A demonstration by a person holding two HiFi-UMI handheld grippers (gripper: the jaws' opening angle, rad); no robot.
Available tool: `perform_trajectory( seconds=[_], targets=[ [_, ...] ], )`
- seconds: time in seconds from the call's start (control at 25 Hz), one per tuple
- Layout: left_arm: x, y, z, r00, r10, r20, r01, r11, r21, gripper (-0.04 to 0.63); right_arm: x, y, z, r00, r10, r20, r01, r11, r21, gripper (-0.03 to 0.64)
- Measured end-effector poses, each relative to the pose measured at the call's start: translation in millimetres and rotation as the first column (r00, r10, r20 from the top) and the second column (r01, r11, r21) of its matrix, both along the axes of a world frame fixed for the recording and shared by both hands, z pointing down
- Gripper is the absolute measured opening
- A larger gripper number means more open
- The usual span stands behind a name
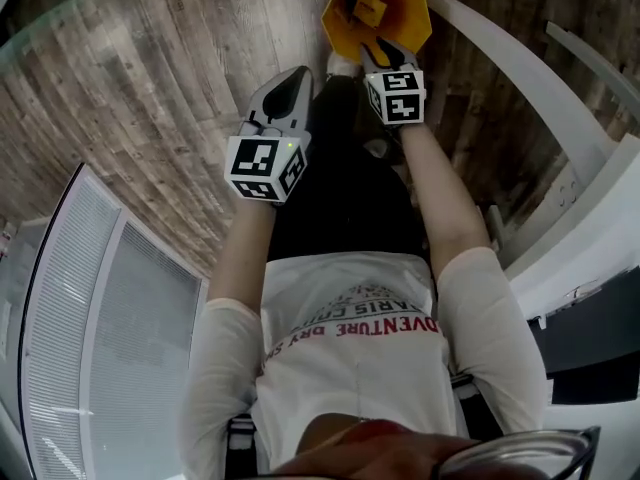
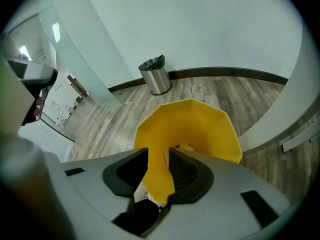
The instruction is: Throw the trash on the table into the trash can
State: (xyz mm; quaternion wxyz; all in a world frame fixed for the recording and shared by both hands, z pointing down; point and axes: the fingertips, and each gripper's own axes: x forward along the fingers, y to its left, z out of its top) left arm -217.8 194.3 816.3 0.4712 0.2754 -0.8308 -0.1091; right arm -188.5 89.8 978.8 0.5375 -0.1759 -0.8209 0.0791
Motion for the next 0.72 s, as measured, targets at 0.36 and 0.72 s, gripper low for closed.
perform_trajectory(
  seconds=[0.36,0.72],
  targets=[
    [-53.4,-24.4,-106.2,0.995,-0.037,0.098,0.029,0.996,0.079,0.023,-49.3,-18.6,-158.5,0.981,0.117,0.154,-0.116,0.993,-0.014,0.065],
    [-77.8,-99.8,-275.9,0.947,0.17,0.274,-0.204,0.974,0.098,0.023,-83.8,-81.2,-412.8,0.869,0.246,0.43,-0.252,0.967,-0.043,0.026]
  ],
)
